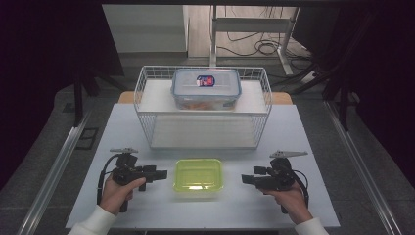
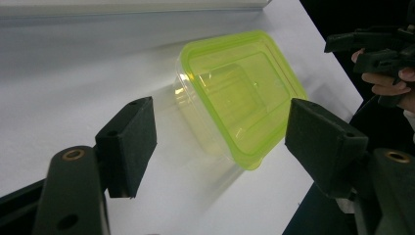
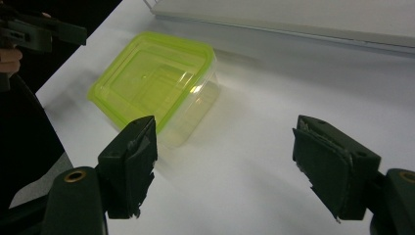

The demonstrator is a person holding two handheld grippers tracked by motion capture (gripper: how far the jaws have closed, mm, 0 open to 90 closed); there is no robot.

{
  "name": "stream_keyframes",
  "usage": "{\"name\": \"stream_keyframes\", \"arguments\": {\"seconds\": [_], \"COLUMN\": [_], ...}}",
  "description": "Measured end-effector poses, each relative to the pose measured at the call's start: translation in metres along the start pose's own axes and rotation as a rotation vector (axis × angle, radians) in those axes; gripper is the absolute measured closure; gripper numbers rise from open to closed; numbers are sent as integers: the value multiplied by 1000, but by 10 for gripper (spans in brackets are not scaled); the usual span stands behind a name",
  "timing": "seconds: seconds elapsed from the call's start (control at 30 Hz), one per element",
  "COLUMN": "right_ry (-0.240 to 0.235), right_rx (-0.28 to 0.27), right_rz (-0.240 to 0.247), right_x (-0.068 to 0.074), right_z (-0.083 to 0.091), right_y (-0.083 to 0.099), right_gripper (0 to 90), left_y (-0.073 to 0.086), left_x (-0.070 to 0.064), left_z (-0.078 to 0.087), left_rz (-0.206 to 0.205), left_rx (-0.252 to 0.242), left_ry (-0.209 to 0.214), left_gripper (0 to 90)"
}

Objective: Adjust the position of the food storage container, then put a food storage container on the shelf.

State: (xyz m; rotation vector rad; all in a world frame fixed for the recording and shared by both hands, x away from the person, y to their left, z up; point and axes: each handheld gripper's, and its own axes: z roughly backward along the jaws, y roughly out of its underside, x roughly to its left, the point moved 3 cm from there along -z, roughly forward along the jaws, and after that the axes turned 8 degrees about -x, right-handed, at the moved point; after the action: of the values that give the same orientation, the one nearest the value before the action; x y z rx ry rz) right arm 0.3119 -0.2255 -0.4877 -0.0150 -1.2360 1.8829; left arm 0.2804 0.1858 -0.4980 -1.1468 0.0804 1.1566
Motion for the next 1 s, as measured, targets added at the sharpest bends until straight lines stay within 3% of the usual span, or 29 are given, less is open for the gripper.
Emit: {"name": "stream_keyframes", "arguments": {"seconds": [0.3,0.6,1.0], "right_ry": [-50,-122,-157], "right_rx": [-27,-14,17], "right_rz": [-69,-148,-201], "right_x": [-1,2,6], "right_z": [-1,-17,-45], "right_y": [-2,-2,-4], "right_gripper": [251,322,393], "left_y": [1,2,5], "left_x": [-3,-2,4], "left_z": [2,-7,-26], "left_rz": [7,56,133], "left_rx": [-9,-7,38], "left_ry": [31,83,123], "left_gripper": [261,279,342]}}
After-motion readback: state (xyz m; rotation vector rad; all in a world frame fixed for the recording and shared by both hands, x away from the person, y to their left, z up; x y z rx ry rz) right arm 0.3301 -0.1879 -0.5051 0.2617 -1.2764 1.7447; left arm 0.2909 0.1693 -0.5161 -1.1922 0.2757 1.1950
